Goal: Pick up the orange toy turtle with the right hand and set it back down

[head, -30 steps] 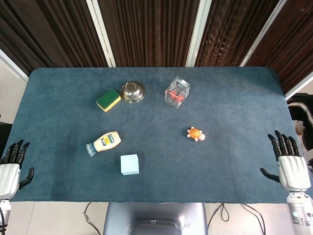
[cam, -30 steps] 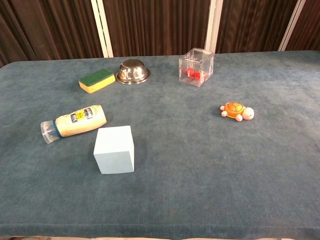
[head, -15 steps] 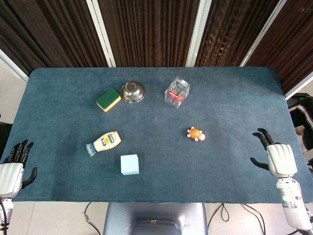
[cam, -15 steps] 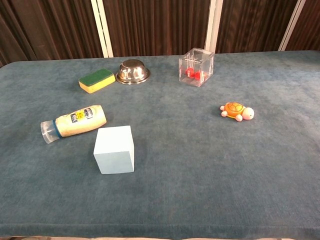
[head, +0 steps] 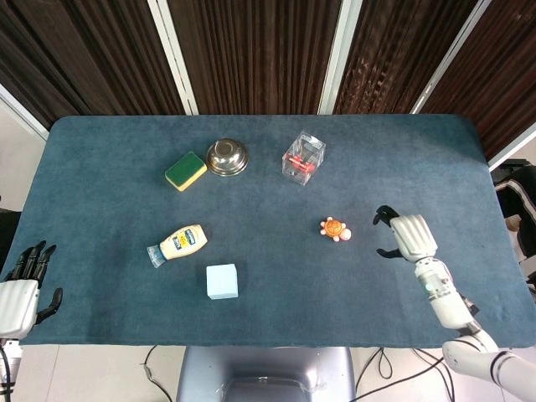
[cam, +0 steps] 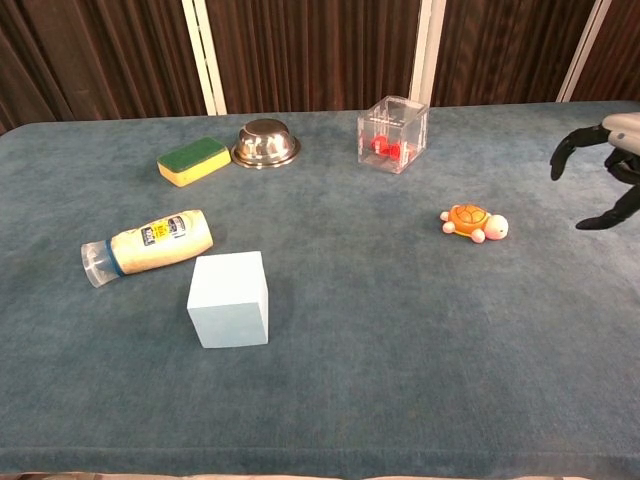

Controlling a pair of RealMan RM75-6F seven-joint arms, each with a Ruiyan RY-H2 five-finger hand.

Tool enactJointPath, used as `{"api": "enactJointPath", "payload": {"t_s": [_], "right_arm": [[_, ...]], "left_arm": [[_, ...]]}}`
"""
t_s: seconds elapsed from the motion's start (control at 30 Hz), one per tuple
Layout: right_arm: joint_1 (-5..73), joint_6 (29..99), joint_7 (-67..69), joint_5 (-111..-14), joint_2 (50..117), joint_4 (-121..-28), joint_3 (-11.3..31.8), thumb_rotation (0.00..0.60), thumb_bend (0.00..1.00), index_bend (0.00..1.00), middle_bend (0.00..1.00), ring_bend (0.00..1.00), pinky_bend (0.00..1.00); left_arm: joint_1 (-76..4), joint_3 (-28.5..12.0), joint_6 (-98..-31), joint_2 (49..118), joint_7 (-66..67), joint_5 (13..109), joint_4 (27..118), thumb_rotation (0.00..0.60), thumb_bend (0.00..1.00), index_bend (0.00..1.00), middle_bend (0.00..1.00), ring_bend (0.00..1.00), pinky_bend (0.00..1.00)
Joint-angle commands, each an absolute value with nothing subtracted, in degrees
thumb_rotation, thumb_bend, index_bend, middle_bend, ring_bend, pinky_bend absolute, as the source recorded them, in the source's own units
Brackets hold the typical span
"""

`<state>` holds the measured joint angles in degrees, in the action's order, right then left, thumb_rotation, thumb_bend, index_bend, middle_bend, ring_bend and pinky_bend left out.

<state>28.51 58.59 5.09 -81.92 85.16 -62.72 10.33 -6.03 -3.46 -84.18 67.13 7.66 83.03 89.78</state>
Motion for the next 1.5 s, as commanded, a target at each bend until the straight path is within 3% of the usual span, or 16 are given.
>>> {"api": "enactJointPath", "payload": {"t_s": [0.03,0.73,0.9,1.37,1.5], "right_arm": [[31.0,55.9,5.8,-80.5,88.5,-59.1,11.2,0.6,0.15,0.53,0.37,0.94,0.93],[39.7,52.6,11.1,-79.9,102.9,-43.9,11.8,0.6,0.19,0.52,0.37,0.94,0.94],[40.7,53.0,10.5,-79.8,105.0,-41.9,11.7,0.6,0.27,0.56,0.4,0.95,0.95],[40.1,50.8,4.0,-76.3,105.1,-43.3,11.7,0.6,0.34,0.54,0.41,0.95,0.95],[40.2,51.4,3.4,-76.1,105.8,-42.3,11.7,0.6,0.48,0.64,0.48,0.96,0.96]], "left_arm": [[-6.1,-3.4,-84.0,67.2,7.7,83.0,89.7,0.6,0.43,0.05,0.0,0.05,0.35],[-5.8,-3.5,-84.2,66.8,6.2,82.6,89.4,0.6,0.43,0.05,0.0,0.05,0.36],[-5.7,-3.6,-84.4,66.8,5.7,82.5,89.3,0.6,0.43,0.06,0.0,0.05,0.36],[-5.9,-3.6,-83.6,66.9,6.1,82.0,89.2,0.6,0.43,0.07,0.0,0.05,0.36],[-5.8,-3.6,-83.6,66.8,5.9,81.7,89.2,0.6,0.43,0.07,0.0,0.05,0.36]]}}
